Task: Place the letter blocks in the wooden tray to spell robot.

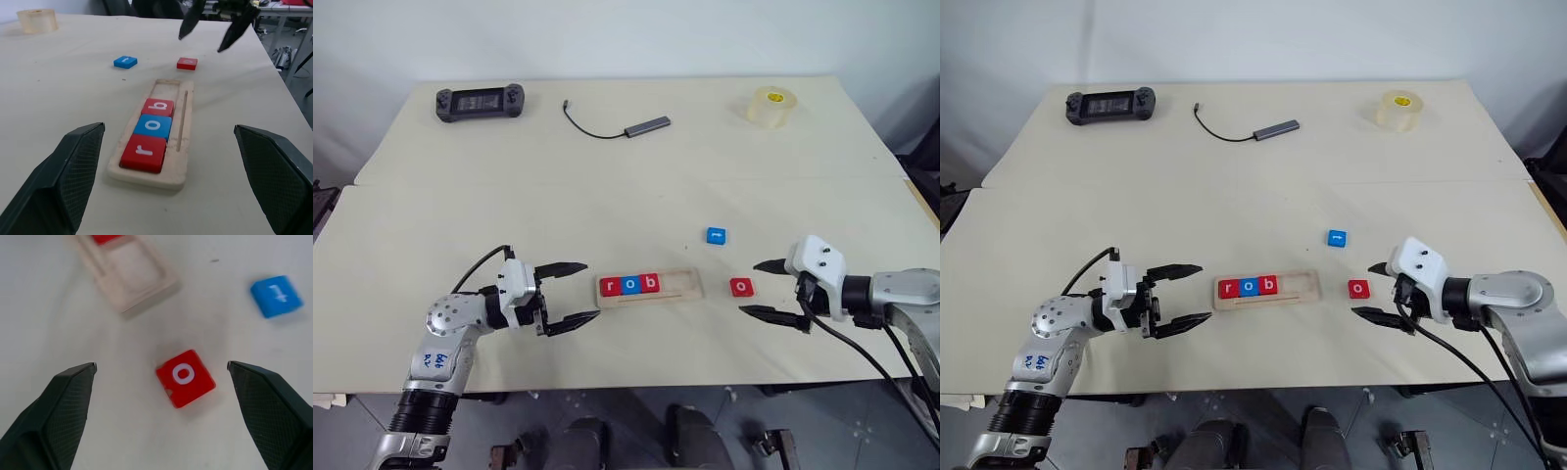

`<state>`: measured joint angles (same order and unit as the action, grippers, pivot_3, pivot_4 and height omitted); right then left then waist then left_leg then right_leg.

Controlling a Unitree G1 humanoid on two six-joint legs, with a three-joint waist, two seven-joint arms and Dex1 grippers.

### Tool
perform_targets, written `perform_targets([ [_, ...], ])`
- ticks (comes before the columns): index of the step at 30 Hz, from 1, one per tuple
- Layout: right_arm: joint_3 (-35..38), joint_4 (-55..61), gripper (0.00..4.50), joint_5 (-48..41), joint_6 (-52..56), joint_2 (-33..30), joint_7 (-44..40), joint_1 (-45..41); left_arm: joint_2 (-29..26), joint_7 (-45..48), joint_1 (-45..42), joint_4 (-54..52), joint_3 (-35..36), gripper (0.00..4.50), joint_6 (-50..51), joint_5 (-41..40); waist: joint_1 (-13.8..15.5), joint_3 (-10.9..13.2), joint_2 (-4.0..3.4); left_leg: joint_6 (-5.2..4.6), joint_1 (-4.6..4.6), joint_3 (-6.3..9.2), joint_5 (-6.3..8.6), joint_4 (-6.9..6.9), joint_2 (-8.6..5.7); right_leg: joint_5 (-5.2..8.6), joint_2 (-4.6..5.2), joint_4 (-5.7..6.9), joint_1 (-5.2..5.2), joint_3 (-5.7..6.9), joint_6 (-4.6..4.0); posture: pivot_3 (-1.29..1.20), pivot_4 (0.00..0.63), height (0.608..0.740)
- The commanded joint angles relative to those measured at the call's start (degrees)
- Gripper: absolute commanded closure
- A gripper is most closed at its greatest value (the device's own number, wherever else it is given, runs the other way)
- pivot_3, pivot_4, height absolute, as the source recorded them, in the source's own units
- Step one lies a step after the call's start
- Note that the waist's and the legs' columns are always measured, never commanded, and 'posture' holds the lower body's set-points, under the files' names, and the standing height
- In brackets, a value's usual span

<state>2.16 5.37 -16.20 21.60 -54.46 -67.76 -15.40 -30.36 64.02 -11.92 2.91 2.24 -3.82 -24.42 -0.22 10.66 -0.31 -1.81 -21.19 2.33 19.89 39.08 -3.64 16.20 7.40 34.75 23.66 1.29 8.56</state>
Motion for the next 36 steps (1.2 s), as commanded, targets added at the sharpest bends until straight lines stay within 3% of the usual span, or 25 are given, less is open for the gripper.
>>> perform_targets([
  [1,-3.84,-9.56,0.03,2.81,-9.07,0.27,-5.83,-5.94,-0.89,0.31,1.75,-2.82,1.58,0.0,-1.0,-0.95,0.03,0.0,-0.01,0.0,0.0,0.02,0.0,0.0,0.0,0.0,0.01,-0.02,0.0,0.01,0.0,0.0,0.15,0.74],
  [9,-9.42,-24.82,0.03,6.87,-15.34,3.78,-10.4,-15.41,-1.16,-1.41,4.38,-6.24,2.59,0.0,-0.11,-0.84,0.32,0.0,-0.01,0.08,-0.06,0.14,0.02,0.01,0.03,0.0,0.06,-0.11,0.0,0.13,-0.01,0.0,0.15,0.74],
  [12,-10.21,-26.6,0.64,6.71,-14.74,4.16,-12.49,-16.45,-1.3,-2.13,5.0,-7.04,2.8,0.0,0.03,-0.74,0.24,0.0,-0.01,0.08,-0.06,0.16,0.03,0.01,0.03,0.0,0.06,-0.1,-0.01,0.14,-0.01,0.0,0.15,0.74],
  [19,-11.01,-26.37,3.02,6.53,-16.88,4.96,-15.52,-18.76,-1.36,-2.79,5.76,-7.72,2.51,0.0,-0.31,-0.65,0.17,-0.01,-0.02,0.11,-0.06,0.17,0.03,0.02,0.05,0.0,0.04,-0.08,-0.01,0.17,-0.01,0.0,0.15,0.74],
  [27,-14.25,-14.88,3.05,4.39,-4.73,10.48,-15.31,-25.28,-1.23,-3.28,6.12,-7.92,2.5,0.0,-0.46,-0.45,0.02,0.0,-0.04,0.22,-0.06,0.16,0.06,0.02,0.17,0.02,0.04,-0.02,0.04,0.15,-0.04,0.0,0.15,0.74],
  [36,-18.29,-14.14,3.05,7.5,-3.9,16.52,-11.33,-27.0,-0.68,-4.4,7.32,-9.15,2.05,0.0,-0.47,-0.45,0.31,0.0,-0.04,0.21,-0.13,0.31,0.06,0.07,0.01,0.04,0.08,0.02,0.03,0.3,-0.08,0.0,0.15,0.74],
])
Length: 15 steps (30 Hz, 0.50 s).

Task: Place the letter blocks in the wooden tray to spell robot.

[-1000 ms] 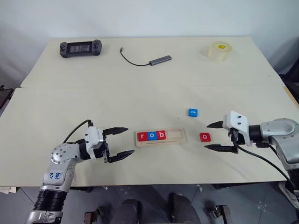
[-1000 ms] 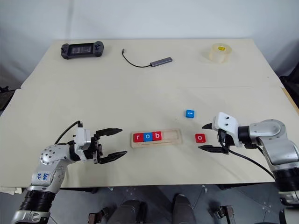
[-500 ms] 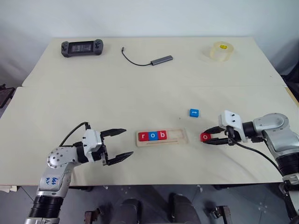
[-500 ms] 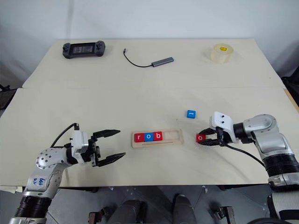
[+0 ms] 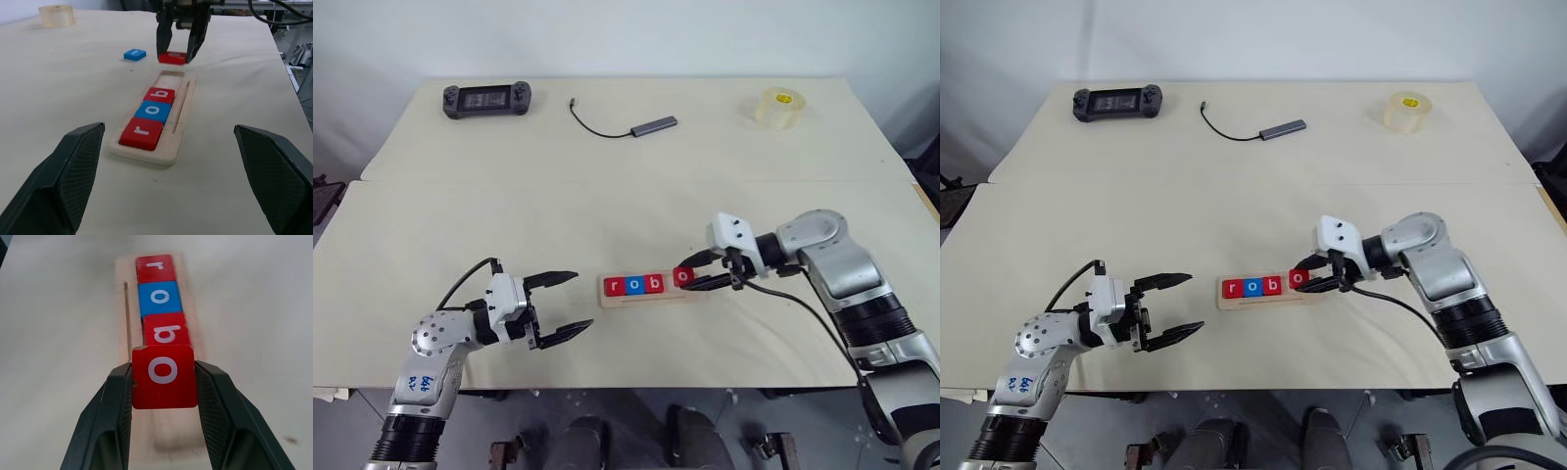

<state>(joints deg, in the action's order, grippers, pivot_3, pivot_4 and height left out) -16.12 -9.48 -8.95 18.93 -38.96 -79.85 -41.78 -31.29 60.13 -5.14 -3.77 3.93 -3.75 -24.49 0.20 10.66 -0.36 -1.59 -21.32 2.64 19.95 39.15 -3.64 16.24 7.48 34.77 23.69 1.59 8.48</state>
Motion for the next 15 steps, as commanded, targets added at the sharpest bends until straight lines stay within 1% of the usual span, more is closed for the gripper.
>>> perform_targets([
  [1,-0.24,0.39,3.05,0.6,-1.41,1.53,1.34,-0.62,0.29,-0.69,0.65,-2.68,0.29,0.0,-0.52,-0.38,-0.23,0.0,0.0,0.0,0.0,0.01,0.0,0.0,0.01,0.0,-0.01,0.0,0.0,0.01,0.0,0.0,0.15,0.74],
  [6,-1.03,-0.71,3.05,1.29,-2.13,1.91,1.47,-0.3,0.39,-1.48,1.04,-3.46,0.25,0.0,-0.37,-0.33,-0.35,0.0,0.0,0.01,0.0,-0.01,0.0,-0.02,0.06,0.0,-0.06,0.0,0.01,0.02,0.0,0.0,0.15,0.74],
  [10,-0.79,-1.08,3.05,0.69,-0.31,3.08,2.3,-0.4,0.42,-2.06,1.36,-4.27,0.17,0.0,0.03,-0.42,-0.35,0.0,0.0,0.01,0.0,-0.01,0.0,-0.02,0.07,0.0,-0.06,0.0,0.02,0.02,0.0,0.0,0.15,0.74],
  [11,-0.65,-1.25,2.3,0.87,-0.52,3.34,2.81,-0.42,0.42,-2.19,1.4,-4.43,0.16,0.0,0.12,-0.48,-0.35,0.0,0.0,0.01,0.01,-0.01,0.0,-0.02,0.07,0.0,-0.07,0.01,0.02,0.02,0.0,0.0,0.15,0.74],
  [15,0.19,-0.37,0.95,0.57,0.28,2.75,3.05,-0.09,0.33,-2.46,1.52,-4.87,0.2,0.0,0.37,-0.61,-0.31,0.0,0.0,0.01,0.01,-0.01,0.0,-0.02,0.07,0.0,-0.07,0.01,0.01,0.01,0.0,0.0,0.15,0.74],
])
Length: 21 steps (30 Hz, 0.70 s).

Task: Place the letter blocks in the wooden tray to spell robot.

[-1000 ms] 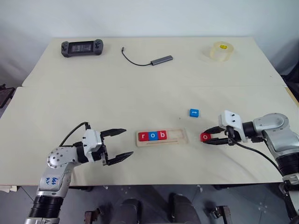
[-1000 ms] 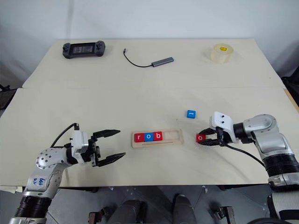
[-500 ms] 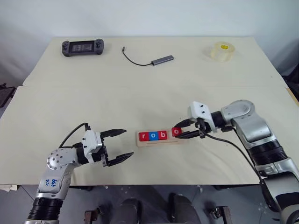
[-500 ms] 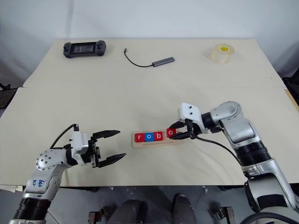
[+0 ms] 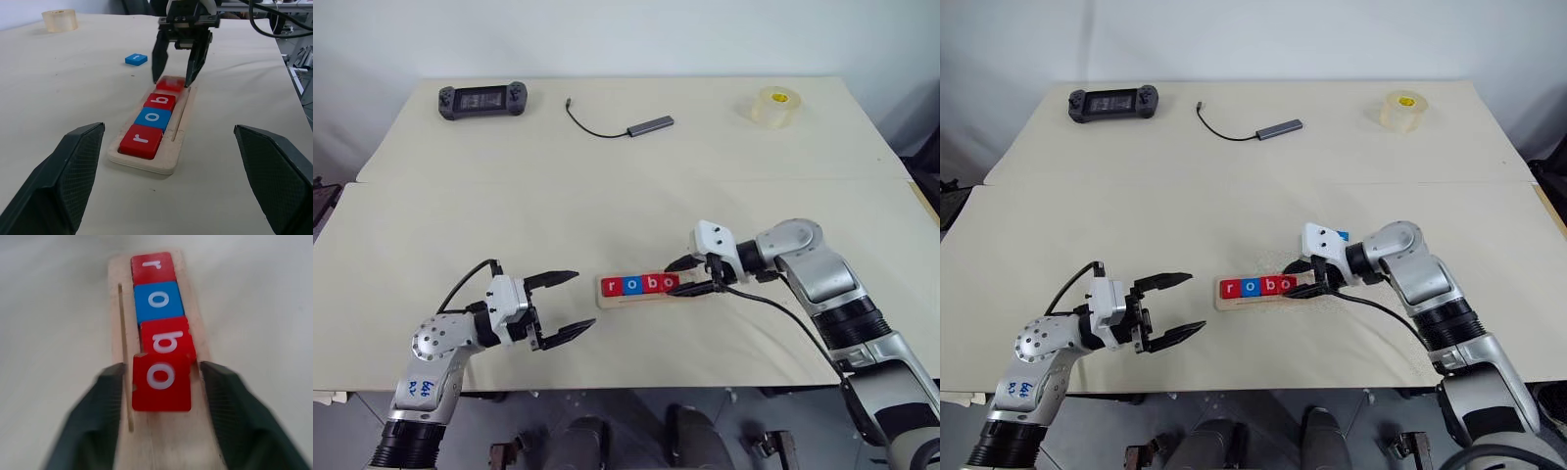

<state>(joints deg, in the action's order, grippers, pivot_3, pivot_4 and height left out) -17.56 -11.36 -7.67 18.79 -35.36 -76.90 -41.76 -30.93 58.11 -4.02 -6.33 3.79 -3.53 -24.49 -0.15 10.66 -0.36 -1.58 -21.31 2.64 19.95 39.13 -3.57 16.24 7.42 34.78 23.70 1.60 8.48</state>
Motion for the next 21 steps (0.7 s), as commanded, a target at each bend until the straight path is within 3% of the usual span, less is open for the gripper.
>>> perform_targets([
  [1,1.88,1.97,0.57,-0.83,0.62,-1.37,-0.01,0.04,-0.08,-0.45,0.41,-2.34,0.38,0.0,0.21,-0.63,0.07,0.0,0.0,0.0,0.0,0.0,0.0,0.0,0.0,0.0,0.01,0.0,0.0,0.0,0.0,0.0,0.15,0.74],
  [3,2.65,3.11,0.02,-1.27,1.25,-2.55,-0.12,0.52,-0.14,-0.49,0.48,-2.4,0.45,0.0,0.27,-0.64,0.11,0.0,0.0,0.0,0.0,0.0,0.0,0.0,-0.02,0.0,0.01,0.0,0.0,0.0,0.0,0.0,0.15,0.74],
  [6,3.72,4.59,0.14,-2.21,2.25,-3.81,0.14,1.28,-0.22,-0.44,0.48,-2.21,0.51,0.0,0.23,-0.67,0.08,0.0,0.0,0.0,0.0,0.01,0.0,0.0,-0.02,0.0,0.02,-0.01,0.0,0.01,0.0,0.0,0.15,0.74],
  [9,4.34,6.01,1.0,-2.35,2.89,-4.54,0.6,2.39,-0.21,-0.36,0.36,-1.93,0.53,0.0,0.1,-0.64,0.07,0.0,0.0,0.0,0.0,0.0,0.0,0.0,0.0,0.0,0.0,0.0,0.0,0.0,0.0,0.0,0.15,0.74],
  [18,4.19,12.7,4.22,-3.43,6.79,-4.96,2.73,6.56,-0.12,-0.58,-0.12,-1.75,0.49,0.0,0.15,-0.51,0.08,0.0,0.0,0.0,0.0,-0.01,0.0,-0.01,0.01,0.0,0.01,0.0,0.0,-0.01,0.0,0.0,0.15,0.74],
  [19,4.09,12.4,4.46,-3.23,6.77,-5.06,3.0,6.79,-0.13,-0.68,-0.12,-1.86,0.49,0.0,0.27,-0.52,0.08,0.0,0.0,0.0,0.0,-0.01,0.0,0.0,0.01,0.0,0.01,0.0,0.0,-0.01,0.0,0.0,0.15,0.74],
  [21,3.83,11.61,4.46,-2.78,6.95,-5.47,3.43,6.99,-0.19,-0.85,-0.11,-2.06,0.53,0.0,0.49,-0.54,0.07,0.0,0.0,0.0,0.0,-0.01,0.0,-0.01,0.01,0.0,0.01,0.0,0.0,-0.01,0.0,0.0,0.15,0.74],
])
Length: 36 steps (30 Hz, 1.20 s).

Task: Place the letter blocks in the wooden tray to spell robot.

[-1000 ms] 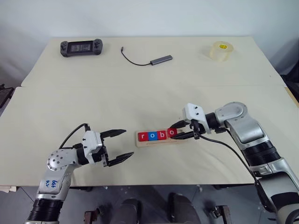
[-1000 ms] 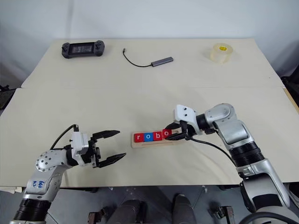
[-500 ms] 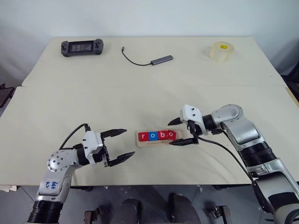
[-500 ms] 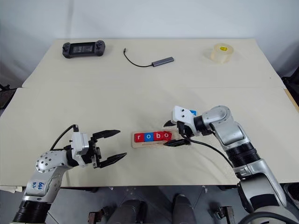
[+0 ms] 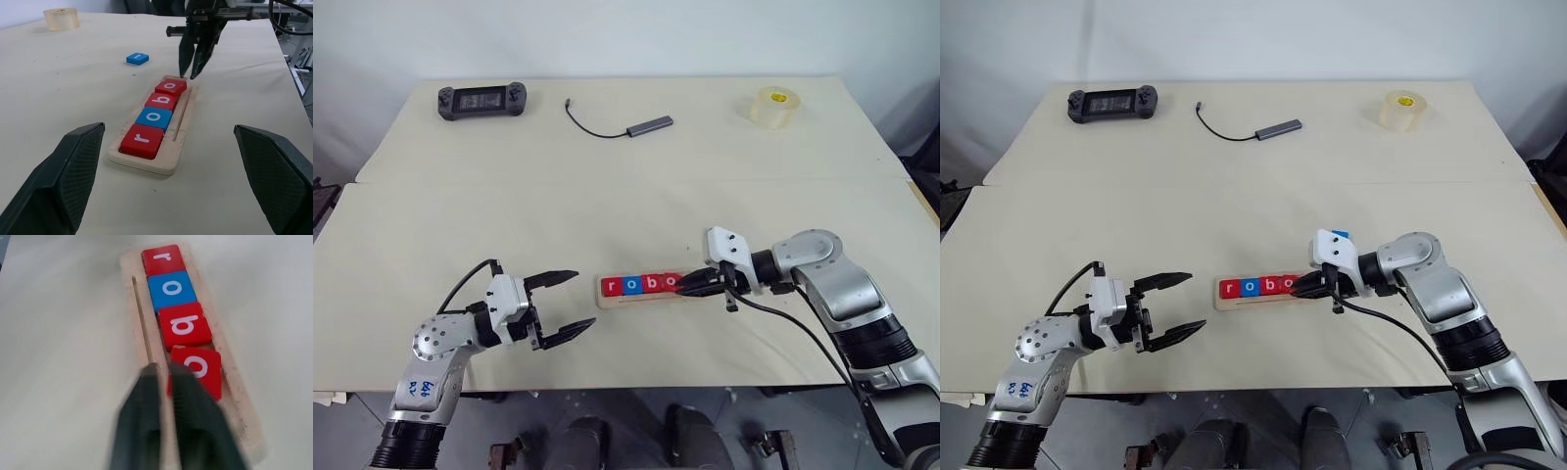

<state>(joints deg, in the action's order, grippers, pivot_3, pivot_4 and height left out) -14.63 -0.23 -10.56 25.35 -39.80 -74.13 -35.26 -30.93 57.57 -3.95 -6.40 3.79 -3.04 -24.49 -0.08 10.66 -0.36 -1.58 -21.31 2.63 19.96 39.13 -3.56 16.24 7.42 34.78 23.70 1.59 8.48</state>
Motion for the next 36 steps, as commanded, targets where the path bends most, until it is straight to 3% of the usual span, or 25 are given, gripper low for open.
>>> perform_targets([
  [1,0.75,0.22,4.46,0.26,0.46,-1.2,0.72,0.49,-0.21,-0.37,-0.2,-2.04,0.55,0.0,0.09,-0.56,0.0,0.0,0.0,0.0,0.0,0.0,0.0,0.0,0.0,0.0,0.0,0.0,0.0,0.0,0.0,0.0,0.15,0.74],
  [18,-0.51,-4.74,4.46,2.95,-2.43,1.04,4.69,-2.02,0.18,-1.14,-0.46,-1.79,0.59,0.0,-0.01,-0.3,0.01,0.0,0.0,0.0,0.01,0.0,0.0,0.0,-0.01,0.0,0.0,0.01,-0.01,0.0,0.0,0.0,0.15,0.74],
  [26,0.64,-0.68,4.46,0.87,2.09,-4.47,0.14,-1.85,0.43,-2.05,0.31,-3.03,0.33,0.0,0.62,-0.34,0.07,0.0,0.0,0.0,0.0,0.0,0.0,0.0,-0.02,0.0,0.01,-0.02,-0.01,0.0,0.0,0.0,0.15,0.74],
  [36,-1.55,-2.02,4.46,2.58,3.46,-0.29,4.02,-1.41,0.23,-1.72,0.94,-2.58,0.84,0.0,0.36,-0.42,-0.02,0.0,0.0,0.01,0.01,-0.02,0.0,0.0,0.03,0.0,-0.01,0.0,0.0,-0.01,0.0,0.0,0.15,0.74],
])
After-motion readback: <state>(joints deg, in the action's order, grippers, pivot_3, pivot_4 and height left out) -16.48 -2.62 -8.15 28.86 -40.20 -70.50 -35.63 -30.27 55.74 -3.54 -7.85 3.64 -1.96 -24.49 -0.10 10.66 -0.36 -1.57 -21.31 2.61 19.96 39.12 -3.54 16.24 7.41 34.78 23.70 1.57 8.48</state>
